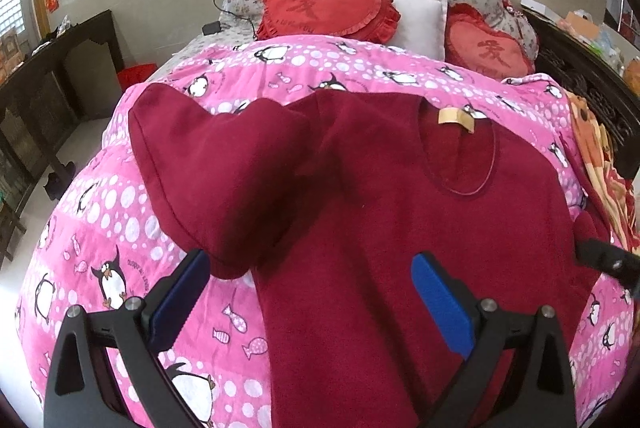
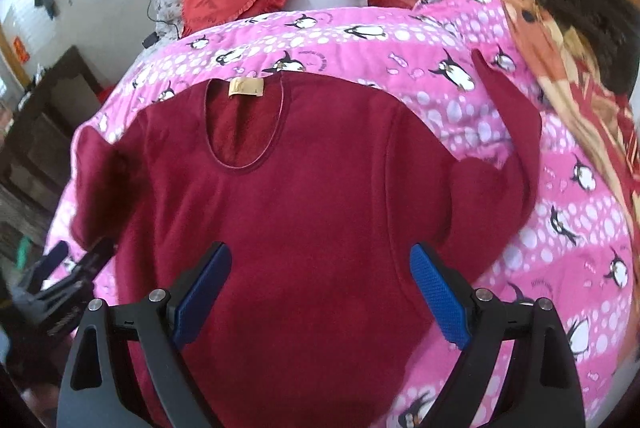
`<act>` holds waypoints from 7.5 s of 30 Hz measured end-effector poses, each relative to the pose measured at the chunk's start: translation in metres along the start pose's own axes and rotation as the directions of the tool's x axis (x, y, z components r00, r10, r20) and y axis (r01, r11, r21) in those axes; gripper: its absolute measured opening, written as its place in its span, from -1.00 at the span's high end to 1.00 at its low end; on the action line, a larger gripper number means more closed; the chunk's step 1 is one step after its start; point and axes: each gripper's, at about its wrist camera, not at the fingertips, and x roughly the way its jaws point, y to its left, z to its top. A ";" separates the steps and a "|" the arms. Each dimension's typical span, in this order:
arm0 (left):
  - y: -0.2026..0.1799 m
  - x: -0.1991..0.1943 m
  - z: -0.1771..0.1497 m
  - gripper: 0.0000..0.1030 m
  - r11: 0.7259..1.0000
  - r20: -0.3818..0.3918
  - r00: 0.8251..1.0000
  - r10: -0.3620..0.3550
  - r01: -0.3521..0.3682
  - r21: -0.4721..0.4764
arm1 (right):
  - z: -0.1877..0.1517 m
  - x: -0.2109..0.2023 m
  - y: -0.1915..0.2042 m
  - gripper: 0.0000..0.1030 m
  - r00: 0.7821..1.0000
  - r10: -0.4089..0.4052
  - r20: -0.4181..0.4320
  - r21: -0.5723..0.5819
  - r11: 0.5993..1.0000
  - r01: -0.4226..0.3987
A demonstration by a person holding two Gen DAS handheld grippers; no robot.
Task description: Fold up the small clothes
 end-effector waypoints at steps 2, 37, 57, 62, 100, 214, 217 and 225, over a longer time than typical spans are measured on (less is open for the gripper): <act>0.000 -0.001 0.001 -0.99 1.000 0.000 1.000 -0.012 0.012 -0.006 | 0.003 -0.013 -0.008 -0.36 1.000 -0.011 0.014 0.011 1.000 0.011; 0.009 -0.014 -0.003 -0.99 0.996 -0.038 0.996 -0.084 0.085 0.011 | -0.048 -0.010 -0.012 -0.36 1.000 -0.029 0.010 -0.002 1.000 0.029; 0.094 -0.008 0.027 -0.99 0.993 -0.012 0.993 0.120 -0.120 0.022 | -0.010 -0.014 0.041 -0.30 0.997 -0.012 -0.078 -0.112 0.994 0.003; 0.124 -0.012 0.035 -0.99 0.995 -0.017 0.997 0.079 -0.080 -0.058 | -0.003 -0.036 0.030 -0.30 0.998 -0.054 -0.037 -0.085 0.995 0.051; 0.202 0.068 0.130 0.85 0.916 0.098 0.991 -0.094 0.125 -0.381 | -0.002 0.039 0.035 -0.29 0.990 -0.007 -0.142 -0.109 0.994 -0.009; 0.044 0.048 0.019 -0.76 0.998 -0.161 0.985 -0.065 0.060 -0.036 | 0.037 0.046 -0.047 0.93 1.000 -0.005 -0.002 -0.167 0.986 0.004; 0.039 0.033 0.018 -0.76 0.997 -0.130 0.989 -0.075 0.070 -0.044 | 0.033 0.044 -0.057 0.85 1.000 -0.003 -0.011 -0.152 0.988 0.001; 0.019 0.016 0.011 -0.76 0.997 -0.113 0.991 -0.072 0.070 -0.021 | 0.002 0.046 -0.069 0.85 1.000 -0.008 -0.027 -0.108 0.994 0.005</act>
